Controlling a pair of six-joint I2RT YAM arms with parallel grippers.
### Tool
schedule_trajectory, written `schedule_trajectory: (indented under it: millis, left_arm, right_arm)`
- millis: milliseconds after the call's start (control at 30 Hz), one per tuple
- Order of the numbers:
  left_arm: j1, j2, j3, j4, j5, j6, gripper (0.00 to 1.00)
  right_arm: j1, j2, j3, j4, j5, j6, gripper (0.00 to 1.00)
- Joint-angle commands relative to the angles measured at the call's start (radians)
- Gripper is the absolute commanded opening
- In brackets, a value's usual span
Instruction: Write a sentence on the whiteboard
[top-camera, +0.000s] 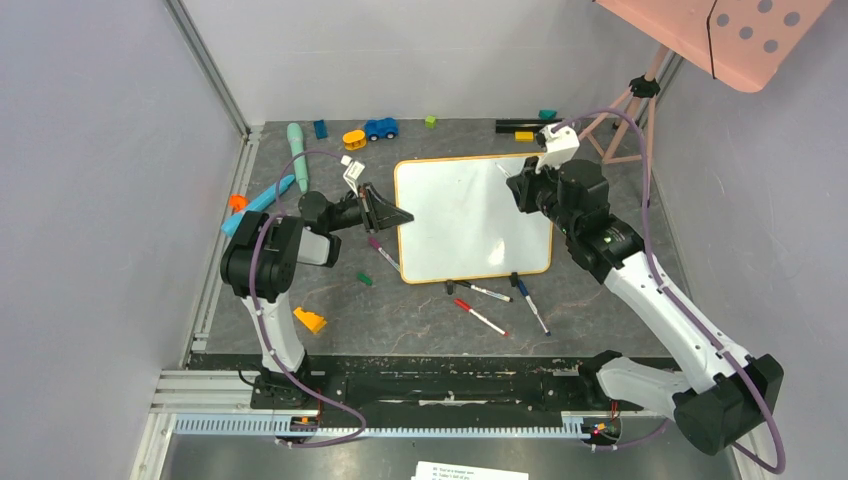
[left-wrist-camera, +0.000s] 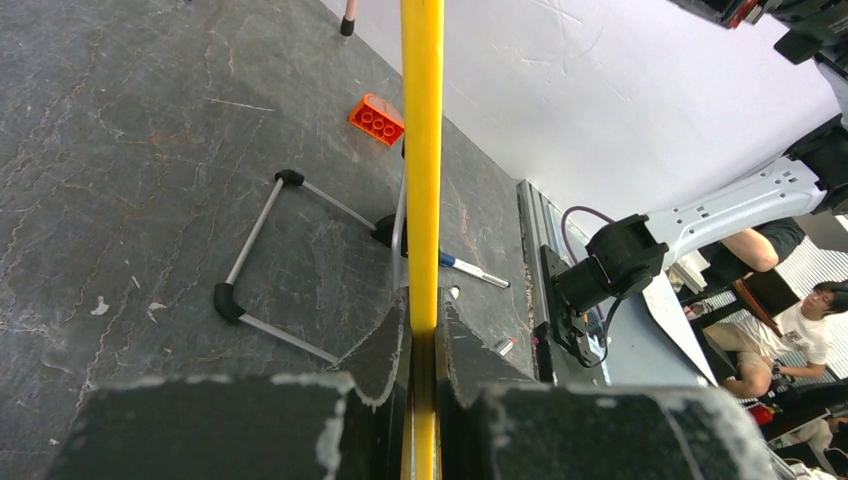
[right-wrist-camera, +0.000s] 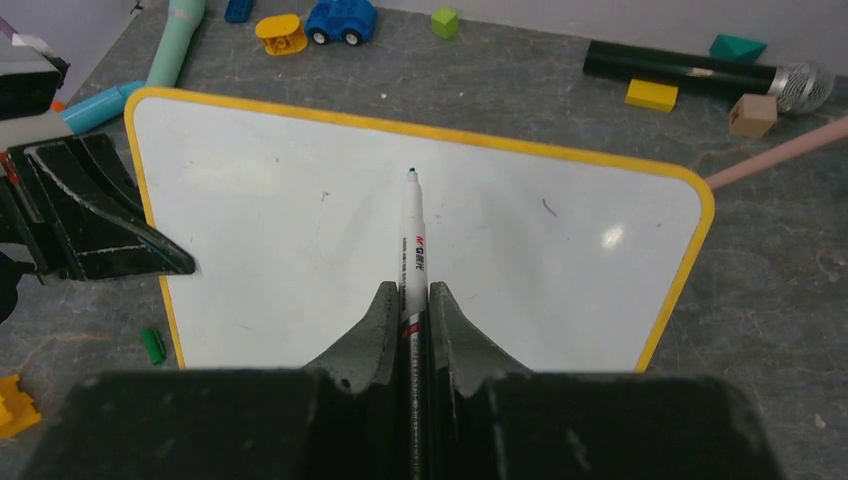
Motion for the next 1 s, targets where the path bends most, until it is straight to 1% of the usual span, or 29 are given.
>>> schedule_trajectory:
  millis: [0, 167, 300, 400, 467, 600, 700, 833, 967]
  left_arm:
    - [0.011, -0.029, 0.030, 0.089, 0.022, -0.017, 0.02]
    - [0.011, -0.023, 0.060, 0.089, 0.033, -0.053, 0.02]
    - [0.011, -0.010, 0.074, 0.088, 0.026, -0.050, 0.02]
    - [0.009, 0.010, 0.046, 0.089, 0.001, -0.029, 0.02]
    - [0.009, 0.011, 0.022, 0.089, -0.010, -0.006, 0.02]
    - [0.007, 0.002, -0.007, 0.088, -0.058, 0.016, 0.02]
    - [0.000, 0.029, -0.004, 0.089, -0.088, 0.010, 0.02]
    - [-0.010, 0.057, 0.022, 0.089, -0.091, -0.015, 0.02]
    - [-0.012, 0.061, 0.017, 0.090, -0.104, -0.009, 0.02]
  right_arm:
    - [-0.004, 0.022, 0.099, 0.085, 0.027, -0.051, 0.00]
    - [-0.004, 0.002, 0.080, 0.086, 0.076, -0.039, 0.00]
    - [-0.005, -0.004, 0.074, 0.082, 0.046, -0.055, 0.00]
    - [-0.005, -0.011, 0.034, 0.093, 0.016, -0.068, 0.00]
    - [-0.004, -0.031, 0.007, 0.115, 0.015, -0.047, 0.00]
    - [-0.004, -0.047, 0.031, 0.093, 0.016, -0.033, 0.00]
    - [-0.004, -0.062, 0.037, 0.070, -0.009, -0.056, 0.00]
    - [-0.004, -0.105, -0.002, 0.073, 0.011, -0.066, 0.00]
    - [-0.004, -0.129, -0.022, 0.071, 0.008, -0.055, 0.00]
